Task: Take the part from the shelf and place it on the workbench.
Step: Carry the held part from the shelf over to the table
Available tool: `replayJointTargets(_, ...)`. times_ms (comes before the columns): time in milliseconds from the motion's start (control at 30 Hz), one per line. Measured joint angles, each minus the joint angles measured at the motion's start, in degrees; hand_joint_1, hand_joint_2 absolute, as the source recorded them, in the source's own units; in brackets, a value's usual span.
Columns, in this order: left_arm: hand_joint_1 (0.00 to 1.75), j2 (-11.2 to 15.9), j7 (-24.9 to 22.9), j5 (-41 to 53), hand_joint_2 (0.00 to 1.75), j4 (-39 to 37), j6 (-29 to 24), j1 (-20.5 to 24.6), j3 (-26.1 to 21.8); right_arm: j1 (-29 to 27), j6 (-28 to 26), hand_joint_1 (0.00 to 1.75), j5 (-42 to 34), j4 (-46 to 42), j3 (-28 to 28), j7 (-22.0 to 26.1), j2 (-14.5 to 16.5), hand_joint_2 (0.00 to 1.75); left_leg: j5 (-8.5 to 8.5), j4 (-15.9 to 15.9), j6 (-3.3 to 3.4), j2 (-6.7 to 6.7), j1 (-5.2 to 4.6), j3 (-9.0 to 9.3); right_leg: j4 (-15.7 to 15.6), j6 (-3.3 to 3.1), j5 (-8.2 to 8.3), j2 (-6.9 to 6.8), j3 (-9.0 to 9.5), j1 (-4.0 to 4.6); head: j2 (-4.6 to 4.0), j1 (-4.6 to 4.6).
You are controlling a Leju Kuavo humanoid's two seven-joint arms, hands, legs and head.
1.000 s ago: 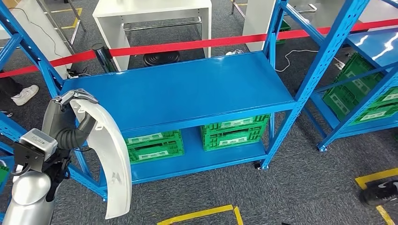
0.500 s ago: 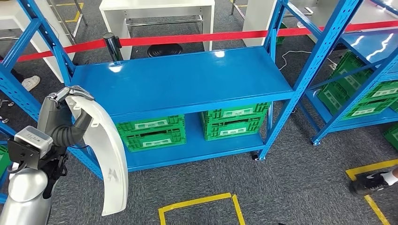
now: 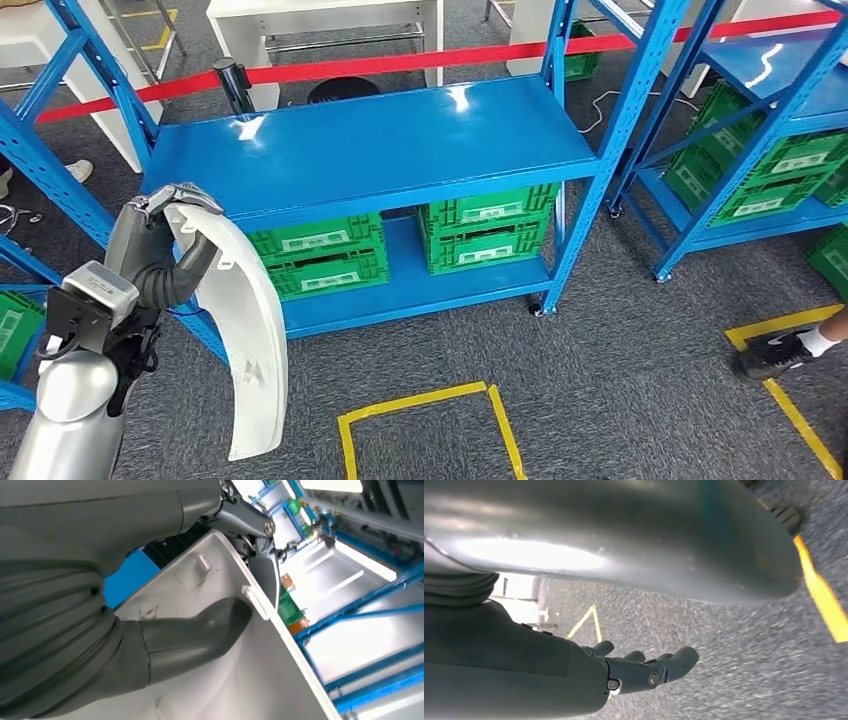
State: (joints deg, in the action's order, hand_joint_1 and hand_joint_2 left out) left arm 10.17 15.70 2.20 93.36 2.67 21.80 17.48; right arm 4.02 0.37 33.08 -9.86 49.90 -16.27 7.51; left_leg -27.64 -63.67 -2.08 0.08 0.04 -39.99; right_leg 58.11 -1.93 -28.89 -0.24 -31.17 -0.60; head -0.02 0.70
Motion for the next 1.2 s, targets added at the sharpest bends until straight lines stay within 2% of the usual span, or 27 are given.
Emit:
replayJointTargets(33,1.75,0.07,0.2,0.36,1.75,0.02,-0.04,-0.54,0.04,-0.05,-0.03,0.0,0.22,0.0,0.04,-0.01,0.08,0.0,-3.03,-3.63,-0.29,-0.01,0.12,-0.81,0.02,-0.11,0.72,0.01,-0.82,-0.02,0.0,0.06)
replayJointTargets(67,1.75,0.14,0.39,0.62,1.75,0.05,-0.09,-1.14,0.07,-0.11,-0.04,0.0,0.42,0.0,0.05,-0.01,0.15,0.0,-5.0,-7.3,-0.51,0.0,0.22,-1.4,0.06,-0.08,1.41,0.0,-1.64,-0.02,-0.01,0.06)
replayJointTargets(100,1.75,0.19,0.51,0.8,1.75,0.09,-0.12,-1.75,0.07,-0.17,-0.04,0.0,0.55,0.0,0.06,-0.01,0.22,0.0,-5.6,-10.09,-0.66,0.0,0.29,-1.46,0.13,-0.02,2.11,-0.01,-2.51,-0.02,-0.01,0.05)
replayJointTargets(133,1.75,0.23,0.57,0.9,1.75,0.11,-0.14,-2.23,0.07,-0.2,-0.04,0.0,0.62,0.0,0.06,-0.01,0.27,0.0,-4.89,-11.1,-0.7,0.0,0.32,-0.69,0.22,0.08,2.77,-0.05,-3.36,-0.02,-0.01,0.05)
replayJointTargets(167,1.75,0.25,0.57,0.97,1.75,0.14,-0.15,-2.55,0.07,-0.21,-0.04,0.0,0.65,0.0,0.06,-0.01,0.32,0.0,-3.41,-10.03,-0.65,0.0,0.34,1.07,0.32,0.21,3.39,-0.09,-4.22,-0.02,-0.01,0.05)
replayJointTargets(200,1.75,0.26,0.57,1.0,1.75,0.24,-0.15,-2.71,0.07,-0.2,-0.04,0.0,0.67,0.0,0.06,-0.01,0.38,0.0,-2.03,-6.88,-0.5,-0.01,0.35,3.89,0.43,0.37,3.97,-0.13,-4.96,-0.02,0.0,0.05)
replayJointTargets(267,1.75,0.26,0.6,1.15,1.75,0.65,-0.16,-2.81,0.05,-0.14,0.03,0.0,0.78,0.0,0.06,-0.01,0.47,0.0,-2.2,1.66,0.04,-0.07,0.16,10.13,0.57,0.85,4.98,-0.18,-5.92,0.06,0.0,0.03)
replayJointTargets(300,1.75,0.28,0.63,1.24,1.75,0.9,-0.16,-2.9,0.03,-0.12,0.1,0.0,0.89,0.0,0.06,0.0,0.49,0.0,-2.84,4.74,0.36,-0.12,0.0,12.02,0.53,1.14,5.48,-0.2,-6.09,0.06,0.0,0.03)
replayJointTargets(333,1.75,0.36,0.65,1.34,1.75,1.09,-0.16,-3.03,-0.01,-0.11,0.19,0.0,1.02,0.0,0.06,0.01,0.49,0.0,-3.42,6.34,0.73,-0.16,-0.2,12.78,0.41,1.48,6.01,-0.21,-6.17,0.01,0.0,0.07)
replayJointTargets(400,1.75,0.61,0.75,1.42,1.75,1.23,-0.16,-3.48,-0.11,-0.23,0.3,0.0,1.21,0.0,0.06,0.09,0.46,0.0,-2.61,6.96,1.66,-0.07,-0.3,12.17,0.16,2.25,6.75,-0.14,-6.32,-0.16,0.0,0.24)
replayJointTargets(433,1.75,0.71,0.81,1.41,1.75,1.22,-0.14,-3.69,-0.14,-0.31,0.33,0.0,1.25,0.0,0.06,0.18,0.44,0.0,-1.99,7.1,2.26,0.05,-0.24,11.68,0.7,2.55,5.94,-0.06,-6.74,-0.22,0.0,0.25)
replayJointTargets(500,1.75,0.81,1.05,1.39,1.75,1.21,-0.11,-4.09,-0.2,-0.45,0.38,0.0,1.3,0.01,0.06,0.04,0.4,0.0,-0.48,7.3,3.14,0.24,-0.06,10.36,4.89,2.88,1.19,0.08,-8.38,-0.31,0.0,0.06)
replayJointTargets(567,1.75,0.91,1.25,1.39,1.75,1.21,-0.08,-4.57,-0.23,-0.45,0.41,0.0,1.34,0.01,0.06,-0.3,0.34,0.0,0.95,7.11,3.37,0.21,-0.13,8.55,12.4,3.09,-4.16,0.13,-10.37,-0.27,-0.01,-0.16)
replayJointTargets(600,1.75,0.94,1.3,1.39,1.75,1.21,-0.08,-4.85,-0.24,-0.43,0.4,0.0,1.37,0.0,0.06,-0.36,0.29,0.0,1.63,6.92,3.34,0.21,-0.16,7.54,15.54,3.17,-5.16,0.14,-10.79,-0.25,-0.01,-0.18)
replayJointTargets(633,1.75,0.97,1.32,1.39,1.75,1.2,-0.07,-5.09,-0.24,-0.42,0.4,0.0,1.38,0.0,0.06,-0.36,0.25,0.0,2.23,6.66,3.24,0.22,-0.17,6.5,17.09,3.2,-4.75,0.15,-10.42,-0.24,-0.01,-0.19)
replayJointTargets(667,1.75,1.01,1.33,1.39,1.75,1.2,-0.07,-5.27,-0.26,-0.43,0.4,0.0,1.4,0.0,0.06,-0.37,0.21,0.0,2.77,6.31,3.1,0.24,-0.15,5.45,16.6,3.18,-3.37,0.15,-9.02,-0.26,-0.01,-0.19)
replayJointTargets(733,1.75,1.08,1.34,1.39,1.75,1.21,-0.07,-5.43,-0.33,-0.39,0.4,0.0,1.4,0.0,0.06,-0.39,0.17,0.0,3.61,5.4,2.72,0.24,-0.08,3.61,10.49,3.09,-0.97,0.15,-3.74,-0.31,-0.01,-0.21)
replayJointTargets(800,1.75,1.13,1.34,1.39,1.75,1.33,-0.07,-5.49,-0.48,-0.28,0.4,0.0,1.41,0.0,0.06,-0.43,0.16,0.0,4.15,4.65,2.25,0.24,-0.16,2.5,3.88,2.88,-1.85,0.22,0.89,-0.21,-0.01,-0.21)
replayJointTargets(833,1.75,1.15,1.36,1.39,1.75,1.42,-0.07,-5.51,-0.56,-0.25,0.42,0.0,1.44,0.0,0.06,-0.44,0.16,0.0,4.41,4.47,1.98,0.25,-0.24,2.31,2.18,2.66,-2.64,0.3,1.75,-0.11,-0.01,-0.22)
replayJointTargets(933,1.75,1.22,1.44,1.39,1.75,1.65,-0.07,-5.72,-0.8,-0.28,0.46,0.0,1.73,0.0,0.06,-0.43,0.17,0.0,5.61,4.67,0.96,0.21,-0.29,2.09,0.9,1.51,-2.49,0.38,1.56,0.06,0.0,-0.33)
replayJointTargets(967,1.75,1.33,1.47,1.39,1.75,1.69,-0.1,-5.91,-1.0,-0.24,0.46,0.0,1.91,0.0,0.06,-0.41,0.17,0.0,5.19,4.46,0.58,0.16,-0.22,1.82,0.82,1.03,-1.99,0.28,1.19,0.0,0.0,-0.32)
replayJointTargets(1000,1.75,1.53,1.55,1.38,1.75,1.75,-0.17,-6.19,-1.28,-0.2,0.46,0.0,2.12,0.0,0.06,-0.39,0.18,0.0,3.78,3.5,0.21,0.11,-0.14,1.34,0.69,0.54,-1.37,0.18,0.71,-0.06,0.0,-0.31)
replayJointTargets(1033,1.75,1.86,1.67,1.33,1.75,1.85,-0.31,-6.57,-1.7,-0.17,0.48,0.0,2.41,0.0,0.06,-0.38,0.19,0.0,1.32,1.31,-0.13,0.08,-0.05,0.6,0.61,0.17,-0.7,0.09,0.13,-0.13,0.0,-0.26)
replayJointTargets(1100,1.75,2.74,2.22,1.0,1.75,2.21,-0.66,-7.62,-2.8,-0.17,0.57,0.0,3.19,0.0,0.01,-0.36,0.18,0.0,-4.36,-5.89,-0.68,0.05,0.07,-1.18,0.68,-0.17,0.6,0.09,-1.37,-0.05,0.0,-0.22)
replayJointTargets(1133,1.75,3.29,2.54,0.74,1.75,2.38,-0.8,-8.24,-3.43,-0.2,0.63,0.0,3.61,0.0,-0.04,-0.36,0.17,0.0,-5.89,-9.29,-0.82,0.05,0.1,-1.63,0.74,-0.2,1.25,0.1,-2.19,0.03,0.0,-0.21)
replayJointTargets(1167,1.75,3.83,2.85,0.48,1.75,2.48,-0.89,-8.8,-4.03,-0.23,0.7,0.0,3.95,0.0,-0.09,-0.36,0.16,0.0,-5.98,-11.15,-0.81,0.04,0.1,-1.35,0.81,-0.19,1.86,0.1,-3.06,0.12,-0.01,-0.22)
replayJointTargets(1200,1.75,4.32,3.11,0.26,1.75,2.54,-0.97,-9.22,-4.56,-0.24,0.74,0.0,4.2,0.0,-0.14,-0.36,0.15,0.0,-4.97,-10.93,-0.68,0.04,0.09,-0.11,0.88,-0.16,2.42,0.09,-3.85,0.21,-0.01,-0.21)
